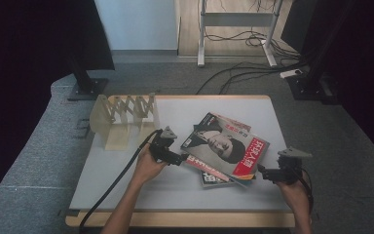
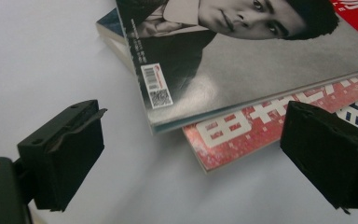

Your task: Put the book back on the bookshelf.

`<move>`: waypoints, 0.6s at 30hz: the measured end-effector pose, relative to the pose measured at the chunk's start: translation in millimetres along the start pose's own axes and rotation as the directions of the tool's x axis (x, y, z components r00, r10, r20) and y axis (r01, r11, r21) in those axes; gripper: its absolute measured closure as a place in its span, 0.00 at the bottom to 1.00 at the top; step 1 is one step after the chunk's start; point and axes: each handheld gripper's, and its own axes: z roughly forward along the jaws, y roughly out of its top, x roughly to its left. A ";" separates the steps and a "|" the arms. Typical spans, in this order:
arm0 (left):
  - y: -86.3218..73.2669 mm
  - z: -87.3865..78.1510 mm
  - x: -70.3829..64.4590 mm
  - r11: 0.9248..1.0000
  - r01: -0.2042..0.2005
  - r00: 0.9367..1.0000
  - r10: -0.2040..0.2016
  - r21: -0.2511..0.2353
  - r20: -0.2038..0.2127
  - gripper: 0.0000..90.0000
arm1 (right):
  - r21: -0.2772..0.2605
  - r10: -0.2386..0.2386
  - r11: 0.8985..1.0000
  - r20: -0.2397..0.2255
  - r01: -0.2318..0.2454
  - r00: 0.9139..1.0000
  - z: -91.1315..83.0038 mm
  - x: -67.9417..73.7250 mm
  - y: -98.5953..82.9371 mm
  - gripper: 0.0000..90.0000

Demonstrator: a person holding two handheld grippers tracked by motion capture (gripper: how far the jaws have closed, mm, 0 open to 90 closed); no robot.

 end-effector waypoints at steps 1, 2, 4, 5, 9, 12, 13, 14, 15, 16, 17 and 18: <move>1.6 0.8 0.1 1.000 -0.001 1.000 0.001 -0.001 0.005 0.06 | 0.000 -0.001 1.000 -0.002 0.001 1.000 1.4 0.2 1.1 0.00; 3.8 2.2 0.4 1.000 0.000 1.000 0.000 0.000 0.012 0.06 | 0.002 0.000 1.000 -0.004 0.000 1.000 2.2 0.5 2.0 0.00; 8.5 5.9 -0.2 1.000 -0.020 1.000 0.020 0.012 0.006 0.06 | 0.002 -0.004 1.000 -0.003 0.004 1.000 4.4 0.8 4.1 0.00; 10.9 7.9 -0.9 0.999 -0.031 1.000 0.031 0.008 0.006 0.06 | 0.002 -0.003 1.000 -0.006 0.003 1.000 5.7 0.9 5.1 0.00; 18.5 16.6 -2.2 0.999 -0.047 0.999 0.046 0.021 0.022 0.06 | 0.008 -0.011 1.000 -0.008 0.011 1.000 11.1 0.8 9.0 0.00; 23.4 26.4 -4.6 0.999 -0.047 0.998 0.046 0.023 0.046 0.06 | 0.007 -0.019 1.000 -0.017 0.020 1.000 16.0 0.7 11.8 0.00; 25.1 29.8 -5.6 0.998 -0.058 0.997 0.056 0.030 0.046 0.06 | 0.009 -0.023 1.000 -0.019 0.023 1.000 17.7 0.2 12.6 0.00; 26.1 32.5 -6.3 0.998 -0.059 0.997 0.057 0.026 0.048 0.06 | 0.011 -0.025 1.000 -0.018 0.025 1.000 19.5 0.0 13.4 0.00; 27.4 36.1 -6.4 0.998 -0.052 0.997 0.051 0.018 0.058 0.07 | 0.013 -0.024 1.000 -0.017 0.025 1.000 20.8 -0.1 14.1 0.00; 28.5 38.6 -6.0 0.999 -0.048 0.997 0.046 0.023 0.067 0.07 | 0.014 -0.029 0.999 -0.015 0.029 0.999 23.1 -0.9 15.2 0.00; 29.8 41.7 -6.1 0.998 -0.051 0.996 0.049 0.027 0.069 0.06 | 0.015 -0.029 0.999 -0.015 0.029 0.999 24.6 -1.2 15.9 0.00; 31.4 45.6 -7.1 0.998 -0.061 0.997 0.059 0.029 0.059 0.06 | 0.016 -0.033 0.999 -0.015 0.033 0.999 26.6 -2.0 16.9 0.00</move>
